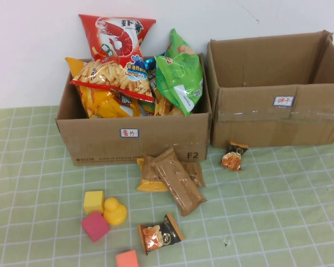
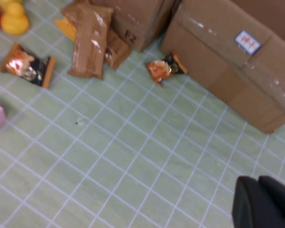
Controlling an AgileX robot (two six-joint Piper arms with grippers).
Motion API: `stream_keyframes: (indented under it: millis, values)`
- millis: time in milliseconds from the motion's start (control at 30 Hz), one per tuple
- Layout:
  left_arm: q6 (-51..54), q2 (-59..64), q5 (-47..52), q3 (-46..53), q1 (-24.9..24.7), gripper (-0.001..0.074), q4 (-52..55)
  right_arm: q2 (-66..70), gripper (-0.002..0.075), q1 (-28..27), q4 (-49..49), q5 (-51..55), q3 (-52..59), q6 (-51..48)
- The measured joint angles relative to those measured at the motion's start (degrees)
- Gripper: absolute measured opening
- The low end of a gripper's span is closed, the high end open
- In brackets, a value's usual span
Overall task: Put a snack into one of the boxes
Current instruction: Pick up the biscuit
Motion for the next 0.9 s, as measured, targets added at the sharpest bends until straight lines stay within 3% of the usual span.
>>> stream_keyframes:
  millis: [233, 600, 900]
  values:
    - [0.1, 0.0, -0.46, -0.11, 0.0, -0.0002, 1.17, -0.24, -0.0001, 0.0, -0.87, -11.36, 13.0, 2.01]
    - [0.1, 0.0, -0.95, -0.11, 0.0, -0.0002, 1.3, 8.94, -0.0002, 0.0, 8.97, -18.25, 14.25, 8.15]
    - [0.1, 0.0, -1.26, -0.11, 0.0, -0.0002, 1.3, 10.59, -0.0002, 0.0, 10.13, -19.41, 14.37, 7.79]
